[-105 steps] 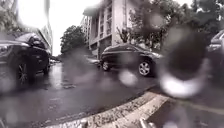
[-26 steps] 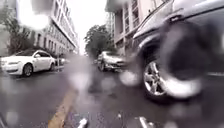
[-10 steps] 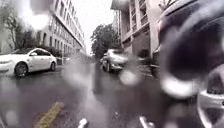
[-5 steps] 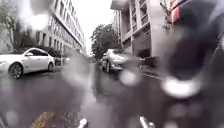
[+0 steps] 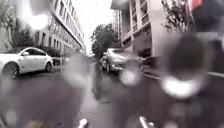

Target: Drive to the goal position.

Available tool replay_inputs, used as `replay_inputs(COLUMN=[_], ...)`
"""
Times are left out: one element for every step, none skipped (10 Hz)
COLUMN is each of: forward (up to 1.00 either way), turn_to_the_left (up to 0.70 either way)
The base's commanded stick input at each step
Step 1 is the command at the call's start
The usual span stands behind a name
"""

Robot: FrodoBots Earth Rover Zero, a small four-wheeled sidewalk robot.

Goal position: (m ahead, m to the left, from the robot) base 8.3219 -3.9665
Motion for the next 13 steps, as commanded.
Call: replay_inputs(forward=[0.45, 0.45, 0.45, 0.45, 0.45, 0.45, 0.45, 0.45, 0.45, 0.45, 0.45, 0.45, 0.45], turn_to_the_left=[-0.27, -0.27, -0.27, -0.27, -0.27, -0.27, -0.27, -0.27, -0.27, -0.27, -0.27, -0.27, -0.27])
